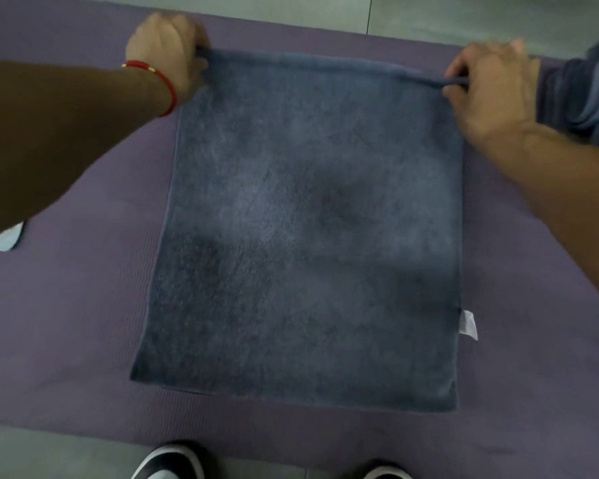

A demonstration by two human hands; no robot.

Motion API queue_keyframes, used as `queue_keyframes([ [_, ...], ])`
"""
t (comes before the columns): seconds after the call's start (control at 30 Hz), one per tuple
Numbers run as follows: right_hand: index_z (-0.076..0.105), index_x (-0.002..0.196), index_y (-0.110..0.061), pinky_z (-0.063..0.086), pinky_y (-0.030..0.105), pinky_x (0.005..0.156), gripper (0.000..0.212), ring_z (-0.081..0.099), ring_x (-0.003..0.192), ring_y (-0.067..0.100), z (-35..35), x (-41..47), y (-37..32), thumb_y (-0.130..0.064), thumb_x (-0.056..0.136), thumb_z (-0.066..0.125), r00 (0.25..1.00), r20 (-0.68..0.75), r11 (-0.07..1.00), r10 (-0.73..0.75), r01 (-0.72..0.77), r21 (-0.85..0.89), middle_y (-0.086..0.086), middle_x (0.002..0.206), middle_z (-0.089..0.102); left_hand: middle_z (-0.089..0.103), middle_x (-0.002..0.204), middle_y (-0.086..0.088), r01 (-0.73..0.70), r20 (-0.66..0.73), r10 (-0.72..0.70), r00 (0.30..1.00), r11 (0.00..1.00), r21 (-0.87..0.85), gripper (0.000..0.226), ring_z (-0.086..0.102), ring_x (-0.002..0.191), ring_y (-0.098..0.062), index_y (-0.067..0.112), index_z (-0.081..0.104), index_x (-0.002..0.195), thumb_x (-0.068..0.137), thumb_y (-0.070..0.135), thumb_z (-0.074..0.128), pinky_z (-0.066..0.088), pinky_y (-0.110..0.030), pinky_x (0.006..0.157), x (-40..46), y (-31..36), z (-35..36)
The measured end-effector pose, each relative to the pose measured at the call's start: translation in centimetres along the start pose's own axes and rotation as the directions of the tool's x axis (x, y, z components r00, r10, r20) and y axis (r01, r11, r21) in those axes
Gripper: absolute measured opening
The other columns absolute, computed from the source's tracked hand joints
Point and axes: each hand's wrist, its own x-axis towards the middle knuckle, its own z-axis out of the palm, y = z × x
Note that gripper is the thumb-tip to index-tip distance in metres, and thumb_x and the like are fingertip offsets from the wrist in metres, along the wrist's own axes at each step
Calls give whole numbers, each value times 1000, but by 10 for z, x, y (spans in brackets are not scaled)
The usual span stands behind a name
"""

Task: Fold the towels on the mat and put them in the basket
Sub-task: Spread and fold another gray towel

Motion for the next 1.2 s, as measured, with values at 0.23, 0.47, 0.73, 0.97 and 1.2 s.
queue_keyframes([
  [0.23, 63, 105, -17, 43, 49, 78, 15, 57, 97, 43, -35, -90, -2, -25, 94, 56, 992, -119, 998, -52, 47, -46, 17, 101, 67, 71, 96, -25, -109, -97, 107, 989, 994, -6, 21, 63, 88, -49, 11, 68, 107, 93, 18, 54, 51, -51, 79, -93, -9, -32],
  [0.47, 66, 101, -17, 55, 46, 68, 12, 69, 82, 41, -64, -231, -25, -15, 89, 65, 993, -2, 969, 120, -116, 216, 16, 91, 73, 75, 101, -15, 57, -190, -117, 975, 954, -293, 26, 70, 93, -36, 10, 77, 103, 83, 10, 61, 53, -40, 82, -234, 6, -44],
  [0.73, 69, 96, -9, 51, 40, 62, 8, 68, 70, 39, -58, -382, -44, -6, 89, 69, 969, 120, 924, 214, -241, 296, 16, 81, 72, 73, 106, -14, 151, -83, -207, 975, 887, -437, 24, 70, 92, -32, 4, 77, 101, 80, -5, 70, 55, -39, 83, -386, 27, -16],
  [0.97, 73, 91, -9, 45, 31, 60, 8, 68, 67, 36, -43, -412, -49, -3, 85, 73, 958, 152, 916, 244, -279, 289, 11, 83, 74, 72, 104, -16, 132, -30, -163, 986, 878, -460, 21, 72, 86, -31, -4, 76, 98, 77, -10, 74, 56, -36, 86, -419, 25, 3],
  [1.2, 76, 101, -10, 55, 38, 83, 14, 72, 95, 30, -30, -422, -48, -6, 88, 71, 948, 181, 903, 263, -308, 299, 4, 124, 71, 69, 112, -11, 142, -3, -155, 988, 910, -391, 23, 70, 88, -30, 2, 75, 103, 82, -5, 71, 56, -35, 79, -427, 21, 20],
])
